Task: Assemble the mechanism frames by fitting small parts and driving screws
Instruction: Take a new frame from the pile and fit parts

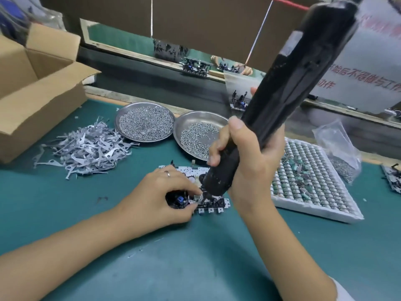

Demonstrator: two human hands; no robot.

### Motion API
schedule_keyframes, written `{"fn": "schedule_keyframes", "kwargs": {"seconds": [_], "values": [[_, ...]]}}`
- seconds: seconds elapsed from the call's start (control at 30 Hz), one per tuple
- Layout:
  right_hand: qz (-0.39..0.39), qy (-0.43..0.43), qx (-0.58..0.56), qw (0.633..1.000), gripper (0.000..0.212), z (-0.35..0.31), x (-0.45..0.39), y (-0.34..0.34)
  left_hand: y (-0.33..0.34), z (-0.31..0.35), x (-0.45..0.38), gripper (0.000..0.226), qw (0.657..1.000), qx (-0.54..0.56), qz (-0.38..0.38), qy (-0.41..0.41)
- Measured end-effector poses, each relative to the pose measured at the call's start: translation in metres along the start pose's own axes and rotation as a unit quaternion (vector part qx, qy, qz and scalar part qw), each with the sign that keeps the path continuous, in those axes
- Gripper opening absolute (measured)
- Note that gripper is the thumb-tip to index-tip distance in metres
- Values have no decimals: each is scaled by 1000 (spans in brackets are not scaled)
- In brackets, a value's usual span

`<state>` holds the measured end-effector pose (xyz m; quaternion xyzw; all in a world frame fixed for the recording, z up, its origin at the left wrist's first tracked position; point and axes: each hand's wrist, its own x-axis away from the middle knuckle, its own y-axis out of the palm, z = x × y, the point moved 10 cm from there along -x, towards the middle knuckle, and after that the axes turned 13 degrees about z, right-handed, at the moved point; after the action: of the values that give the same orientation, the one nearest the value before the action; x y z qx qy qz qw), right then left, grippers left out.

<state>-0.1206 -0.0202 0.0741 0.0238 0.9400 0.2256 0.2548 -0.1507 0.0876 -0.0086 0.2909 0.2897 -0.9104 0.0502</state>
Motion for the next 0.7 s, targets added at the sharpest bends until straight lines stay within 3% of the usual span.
{"fn": "schedule_keyframes", "kwargs": {"seconds": [0.7], "values": [[19,-4,-14,1000,20,13,5,4,0,3,-2,15,1000,-1,11,14]]}}
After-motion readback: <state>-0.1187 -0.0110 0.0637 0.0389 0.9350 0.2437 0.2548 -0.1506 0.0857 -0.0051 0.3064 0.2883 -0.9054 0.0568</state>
